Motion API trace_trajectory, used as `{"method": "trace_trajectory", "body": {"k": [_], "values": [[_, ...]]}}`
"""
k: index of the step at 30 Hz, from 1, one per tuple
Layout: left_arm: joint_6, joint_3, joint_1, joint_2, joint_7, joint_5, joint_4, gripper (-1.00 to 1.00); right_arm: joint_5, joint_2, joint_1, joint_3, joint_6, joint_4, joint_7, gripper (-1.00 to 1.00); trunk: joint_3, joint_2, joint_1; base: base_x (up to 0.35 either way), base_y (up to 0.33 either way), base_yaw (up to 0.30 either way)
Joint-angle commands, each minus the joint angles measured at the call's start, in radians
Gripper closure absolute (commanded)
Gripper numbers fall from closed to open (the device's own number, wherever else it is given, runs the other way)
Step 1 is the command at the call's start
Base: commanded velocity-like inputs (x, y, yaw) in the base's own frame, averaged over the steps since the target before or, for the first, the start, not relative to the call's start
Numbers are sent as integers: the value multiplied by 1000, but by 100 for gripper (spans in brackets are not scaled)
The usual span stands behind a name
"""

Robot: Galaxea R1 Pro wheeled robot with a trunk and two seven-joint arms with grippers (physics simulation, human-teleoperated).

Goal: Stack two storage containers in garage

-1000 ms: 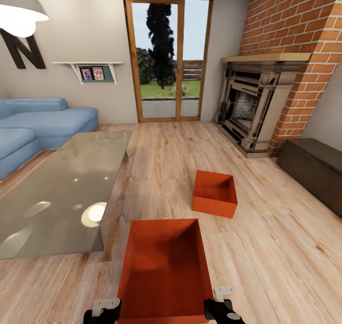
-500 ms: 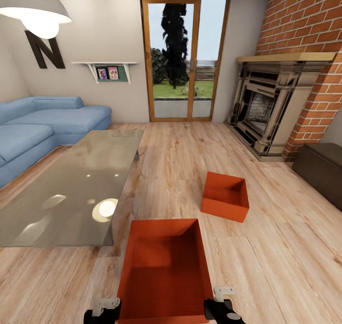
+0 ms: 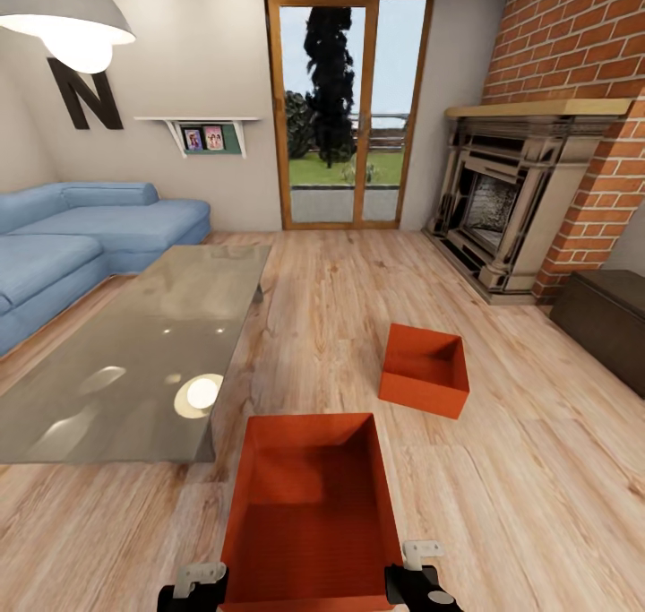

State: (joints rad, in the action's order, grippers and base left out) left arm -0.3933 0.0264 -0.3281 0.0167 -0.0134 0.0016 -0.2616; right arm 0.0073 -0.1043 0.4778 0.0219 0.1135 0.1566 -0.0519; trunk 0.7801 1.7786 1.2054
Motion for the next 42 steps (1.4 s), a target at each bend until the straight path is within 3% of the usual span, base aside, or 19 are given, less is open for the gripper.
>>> {"method": "trace_trajectory", "body": {"k": [1,19,34,42], "values": [[-3,8,0,0,1,3,1,100,2,0,1,-5,3,0,-6,100,1,0,0,-34,0,0],[-3,8,-1,0,1,3,1,100,2,0,1,-5,3,0,-6,100,1,0,0,-14,0,0],[-3,7,-1,0,1,3,1,100,2,0,1,-5,3,0,-6,100,1,0,0,-277,0,0],[-3,8,0,0,1,3,1,100,2,0,1,-5,3,0,-7,100,1,0,0,-68,0,63]]}}
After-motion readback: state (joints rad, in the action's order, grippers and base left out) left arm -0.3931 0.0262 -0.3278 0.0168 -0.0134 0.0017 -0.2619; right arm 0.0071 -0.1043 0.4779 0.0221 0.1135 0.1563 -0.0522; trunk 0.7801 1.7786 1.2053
